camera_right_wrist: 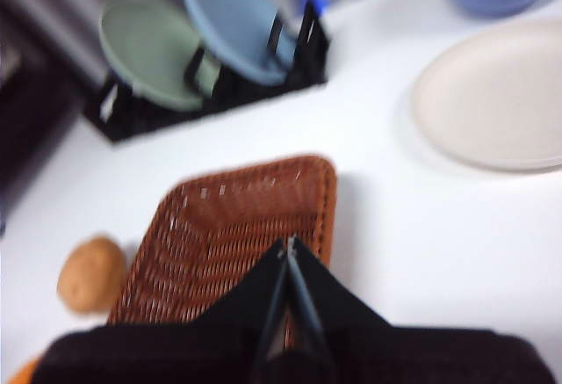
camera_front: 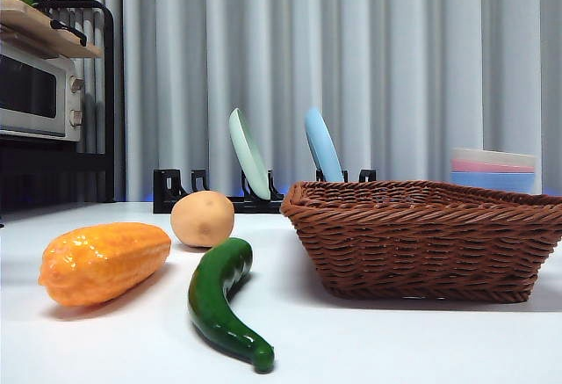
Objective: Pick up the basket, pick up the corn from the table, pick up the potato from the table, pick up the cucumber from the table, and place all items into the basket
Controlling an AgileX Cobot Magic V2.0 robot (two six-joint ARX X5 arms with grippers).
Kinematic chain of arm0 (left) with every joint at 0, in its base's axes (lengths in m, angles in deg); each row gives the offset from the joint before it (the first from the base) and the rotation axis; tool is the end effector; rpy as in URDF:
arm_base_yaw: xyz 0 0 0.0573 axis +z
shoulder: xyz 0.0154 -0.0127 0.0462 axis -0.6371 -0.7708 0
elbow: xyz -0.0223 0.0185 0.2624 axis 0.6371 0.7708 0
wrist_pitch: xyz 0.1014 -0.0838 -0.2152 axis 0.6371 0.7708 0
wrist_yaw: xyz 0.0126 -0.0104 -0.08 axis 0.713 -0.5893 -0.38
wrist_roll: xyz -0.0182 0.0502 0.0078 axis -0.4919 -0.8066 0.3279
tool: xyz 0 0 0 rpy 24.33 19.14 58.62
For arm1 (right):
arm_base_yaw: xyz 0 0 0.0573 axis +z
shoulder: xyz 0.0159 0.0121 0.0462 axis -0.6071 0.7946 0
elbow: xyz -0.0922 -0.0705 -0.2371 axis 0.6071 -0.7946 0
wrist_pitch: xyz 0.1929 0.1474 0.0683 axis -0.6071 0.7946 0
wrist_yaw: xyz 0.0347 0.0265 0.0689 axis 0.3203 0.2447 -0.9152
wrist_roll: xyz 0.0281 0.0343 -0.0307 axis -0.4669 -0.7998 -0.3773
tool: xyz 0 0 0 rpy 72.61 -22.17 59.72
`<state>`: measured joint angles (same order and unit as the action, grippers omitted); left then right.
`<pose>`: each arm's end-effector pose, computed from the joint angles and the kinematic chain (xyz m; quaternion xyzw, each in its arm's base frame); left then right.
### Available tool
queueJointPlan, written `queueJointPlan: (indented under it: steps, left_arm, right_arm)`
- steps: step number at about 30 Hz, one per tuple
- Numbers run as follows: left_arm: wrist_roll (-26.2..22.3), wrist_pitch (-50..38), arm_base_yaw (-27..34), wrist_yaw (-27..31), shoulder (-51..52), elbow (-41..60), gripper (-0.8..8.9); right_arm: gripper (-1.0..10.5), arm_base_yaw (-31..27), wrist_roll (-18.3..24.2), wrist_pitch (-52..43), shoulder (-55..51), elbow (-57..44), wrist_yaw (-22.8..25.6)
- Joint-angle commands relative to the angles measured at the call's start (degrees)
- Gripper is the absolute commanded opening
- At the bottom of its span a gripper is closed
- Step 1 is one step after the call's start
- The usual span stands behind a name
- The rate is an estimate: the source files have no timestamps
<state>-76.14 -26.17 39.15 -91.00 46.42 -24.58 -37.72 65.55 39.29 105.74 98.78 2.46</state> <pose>0.1475 -0.0117 0.2929 -0.1365 0.1508 -0.1745 0.9634 0.1606 0.0080 0.2815 0.1648 0.2114 0.1239 0.9554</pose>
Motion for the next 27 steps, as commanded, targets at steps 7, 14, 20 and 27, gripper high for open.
queueJointPlan:
  steps: [7,14,20,27]
  left_arm:
    - [-5.16,8.52,0.07,-11.45,-16.48,-11.72,0.1]
    - [-5.38,9.42,0.02,-11.23,-19.32,-13.6,3.86]
    - [-5.38,9.4,0.02,-11.21,-19.34,-13.62,3.86]
    - [-5.35,9.46,0.02,-11.21,-19.32,-13.62,3.86]
  right_arm:
    - [0.2,0.04,14.78,16.33,18.14,15.1,-8.94]
    - [4.7,0.04,15.54,16.79,25.03,16.96,-8.15]
    - [4.6,0.9,15.52,15.37,32.94,17.07,-7.1]
    - [3.7,4.22,14.82,10.67,45.4,18.25,-7.43]
